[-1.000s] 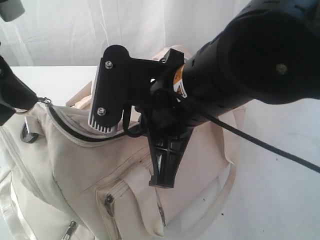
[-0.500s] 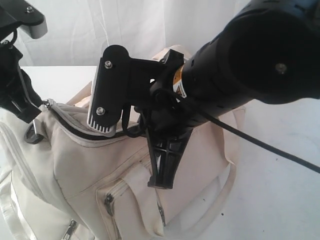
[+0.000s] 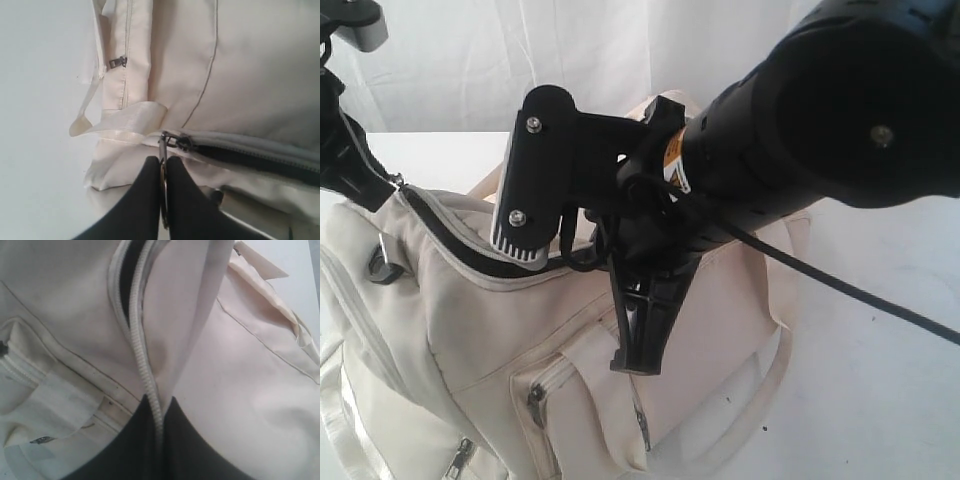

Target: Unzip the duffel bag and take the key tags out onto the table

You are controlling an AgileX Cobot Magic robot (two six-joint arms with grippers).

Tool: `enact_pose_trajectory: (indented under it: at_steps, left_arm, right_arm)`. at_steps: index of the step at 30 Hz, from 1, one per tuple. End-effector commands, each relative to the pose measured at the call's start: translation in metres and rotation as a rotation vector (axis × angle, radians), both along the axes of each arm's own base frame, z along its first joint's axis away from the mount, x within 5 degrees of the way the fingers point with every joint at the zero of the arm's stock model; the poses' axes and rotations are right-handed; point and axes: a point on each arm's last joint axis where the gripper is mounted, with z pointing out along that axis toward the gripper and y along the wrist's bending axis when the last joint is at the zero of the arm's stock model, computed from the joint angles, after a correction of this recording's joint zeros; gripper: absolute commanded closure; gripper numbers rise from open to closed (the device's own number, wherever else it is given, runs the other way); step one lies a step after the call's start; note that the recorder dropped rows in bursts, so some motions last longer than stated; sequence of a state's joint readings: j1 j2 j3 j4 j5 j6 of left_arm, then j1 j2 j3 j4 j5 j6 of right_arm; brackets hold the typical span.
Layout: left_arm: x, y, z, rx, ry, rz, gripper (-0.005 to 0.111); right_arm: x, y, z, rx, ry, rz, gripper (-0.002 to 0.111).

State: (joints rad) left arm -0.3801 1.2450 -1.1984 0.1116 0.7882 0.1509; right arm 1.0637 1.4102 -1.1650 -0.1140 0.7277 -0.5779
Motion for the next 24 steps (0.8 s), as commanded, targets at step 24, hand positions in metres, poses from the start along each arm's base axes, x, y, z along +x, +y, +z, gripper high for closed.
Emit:
enact_pose_trajectory:
  at_steps: [24]
  left_arm:
    - [0.054,0.018,-0.033,0.163,-0.04,0.091,0.107]
  right_arm:
    - [-0.001,-0.008,0.0,-0.053,0.013,-0.011,0.108]
